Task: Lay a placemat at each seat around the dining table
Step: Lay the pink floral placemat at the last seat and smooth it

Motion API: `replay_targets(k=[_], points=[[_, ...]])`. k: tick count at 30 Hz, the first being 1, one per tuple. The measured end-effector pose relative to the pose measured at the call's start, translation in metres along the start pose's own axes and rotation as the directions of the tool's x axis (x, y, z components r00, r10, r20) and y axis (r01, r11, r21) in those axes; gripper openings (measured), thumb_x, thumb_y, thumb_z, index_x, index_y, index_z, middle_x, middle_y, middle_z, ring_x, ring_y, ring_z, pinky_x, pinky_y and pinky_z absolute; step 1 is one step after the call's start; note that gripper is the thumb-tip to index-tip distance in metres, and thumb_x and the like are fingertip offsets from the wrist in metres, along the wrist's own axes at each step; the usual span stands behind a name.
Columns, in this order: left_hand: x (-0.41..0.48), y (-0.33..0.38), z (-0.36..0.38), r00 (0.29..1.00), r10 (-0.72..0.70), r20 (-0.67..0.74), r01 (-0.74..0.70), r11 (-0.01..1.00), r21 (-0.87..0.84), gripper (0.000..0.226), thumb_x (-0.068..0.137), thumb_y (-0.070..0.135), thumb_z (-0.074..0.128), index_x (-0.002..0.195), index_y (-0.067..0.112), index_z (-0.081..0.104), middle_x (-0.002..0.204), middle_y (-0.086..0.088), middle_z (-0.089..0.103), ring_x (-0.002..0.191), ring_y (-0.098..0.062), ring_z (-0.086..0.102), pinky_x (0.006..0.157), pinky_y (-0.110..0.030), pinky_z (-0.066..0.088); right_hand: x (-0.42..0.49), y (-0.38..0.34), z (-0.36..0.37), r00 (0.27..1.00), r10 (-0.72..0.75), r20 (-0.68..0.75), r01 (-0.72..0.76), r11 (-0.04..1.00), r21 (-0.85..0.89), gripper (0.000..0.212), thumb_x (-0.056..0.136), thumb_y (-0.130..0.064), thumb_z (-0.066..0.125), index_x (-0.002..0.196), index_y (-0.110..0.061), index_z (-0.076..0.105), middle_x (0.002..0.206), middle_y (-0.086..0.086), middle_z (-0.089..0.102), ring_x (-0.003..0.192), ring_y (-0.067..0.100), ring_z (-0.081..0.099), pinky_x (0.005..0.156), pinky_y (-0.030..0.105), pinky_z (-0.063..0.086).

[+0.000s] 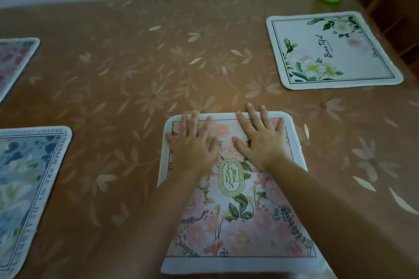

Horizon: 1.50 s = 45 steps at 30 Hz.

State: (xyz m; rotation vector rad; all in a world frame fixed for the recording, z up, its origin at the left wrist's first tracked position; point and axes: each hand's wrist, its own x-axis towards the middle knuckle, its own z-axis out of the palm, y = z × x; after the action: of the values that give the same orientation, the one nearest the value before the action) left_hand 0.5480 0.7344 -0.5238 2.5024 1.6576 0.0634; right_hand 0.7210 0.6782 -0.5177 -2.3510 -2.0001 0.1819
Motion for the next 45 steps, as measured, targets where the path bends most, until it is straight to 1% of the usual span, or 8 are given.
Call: replay_targets(k=[3,7,23,32,37,39,41,45], points=[[0.013,-0.001,0.002,0.992,-0.129,0.001,0.129,0.992,-0.010,0.058,0.087,0.059,0.014,0.140,0.039,0.001,0.155,-0.001,-0.004,0.140,-0.024,-0.010,0.105,-0.064,0.000,-0.002,-0.002,0.001,0.983,0.181,-0.028,-0.181,0.983,0.015,0.069,0.083,-0.063,0.011,0.142,-0.029,0.000,0.156,0.003,-0.001,0.141,0.028,-0.006,0.106,0.064,0.009],[-0.003,-0.003,0.001,0.994,-0.111,0.007,0.111,0.993,-0.025,0.060,0.086,0.058,0.015,0.140,0.038,-0.002,0.154,-0.003,-0.010,0.139,-0.025,-0.012,0.106,-0.062,-0.002,-0.023,-0.005,-0.001,0.957,0.289,-0.016,-0.287,0.956,0.058,0.069,0.085,-0.060,0.014,0.142,-0.023,-0.001,0.155,0.009,-0.004,0.141,0.030,-0.008,0.108,0.062,0.007],[-0.150,-0.023,-0.006,0.997,-0.005,0.074,0.009,0.998,-0.060,0.063,0.089,0.054,0.021,0.139,0.035,-0.010,0.149,-0.001,-0.022,0.134,-0.023,-0.028,0.107,-0.045,-0.013,-0.167,-0.020,-0.003,0.960,0.274,0.052,-0.278,0.954,0.116,0.077,0.082,-0.064,0.009,0.143,-0.018,-0.005,0.155,0.011,-0.004,0.141,0.028,-0.010,0.112,0.049,0.000],[-0.210,-0.012,-0.023,0.997,0.048,0.067,-0.049,0.999,0.009,0.058,0.086,0.043,0.027,0.138,0.017,0.034,0.145,-0.021,0.029,0.132,-0.046,0.021,0.101,-0.064,0.024,-0.207,-0.050,-0.013,0.937,0.322,0.137,-0.332,0.942,0.053,0.095,0.072,-0.067,-0.020,0.142,-0.007,0.003,0.153,0.021,0.001,0.140,0.037,-0.003,0.111,0.055,0.010],[-0.221,-0.003,-0.020,0.983,0.050,0.177,-0.047,0.999,-0.023,0.060,0.092,0.041,0.035,0.143,0.017,0.013,0.152,-0.018,0.008,0.137,-0.042,-0.001,0.109,-0.056,0.011,-0.215,-0.073,-0.019,0.952,0.242,0.186,-0.261,0.961,0.089,0.097,0.072,-0.064,-0.025,0.142,-0.004,0.006,0.150,0.026,0.008,0.137,0.046,0.005,0.110,0.057,0.014],[-0.226,-0.003,-0.026,0.981,0.089,0.174,-0.086,0.996,-0.028,0.056,0.092,0.038,0.035,0.142,0.016,0.021,0.152,-0.014,0.017,0.139,-0.037,0.007,0.110,-0.051,0.014,-0.220,-0.079,-0.022,0.965,0.177,0.195,-0.195,0.978,0.076,0.089,0.079,-0.062,-0.017,0.141,-0.005,0.012,0.150,0.023,0.016,0.137,0.043,0.012,0.109,0.056,0.020],[-0.229,-0.005,-0.036,0.981,0.141,0.130,-0.140,0.990,-0.020,0.050,0.091,0.033,0.035,0.138,0.015,0.030,0.148,-0.010,0.029,0.137,-0.029,0.017,0.110,-0.045,0.017,-0.225,-0.083,-0.027,0.978,0.123,0.169,-0.141,0.985,0.099,0.070,0.089,-0.055,0.013,0.137,-0.008,0.031,0.146,0.018,0.033,0.135,0.037,0.027,0.106,0.051,0.029],[-0.229,-0.013,-0.072,0.982,0.181,-0.054,-0.185,0.979,-0.087,0.039,0.084,0.021,0.048,0.121,0.010,0.050,0.132,-0.011,0.050,0.127,-0.028,0.039,0.103,-0.047,0.035,-0.236,-0.096,-0.045,0.992,0.046,0.119,-0.074,0.968,0.241,0.053,0.088,-0.040,0.044,0.134,-0.014,0.034,0.140,0.006,0.040,0.130,0.022,0.031,0.108,0.038,0.026]])
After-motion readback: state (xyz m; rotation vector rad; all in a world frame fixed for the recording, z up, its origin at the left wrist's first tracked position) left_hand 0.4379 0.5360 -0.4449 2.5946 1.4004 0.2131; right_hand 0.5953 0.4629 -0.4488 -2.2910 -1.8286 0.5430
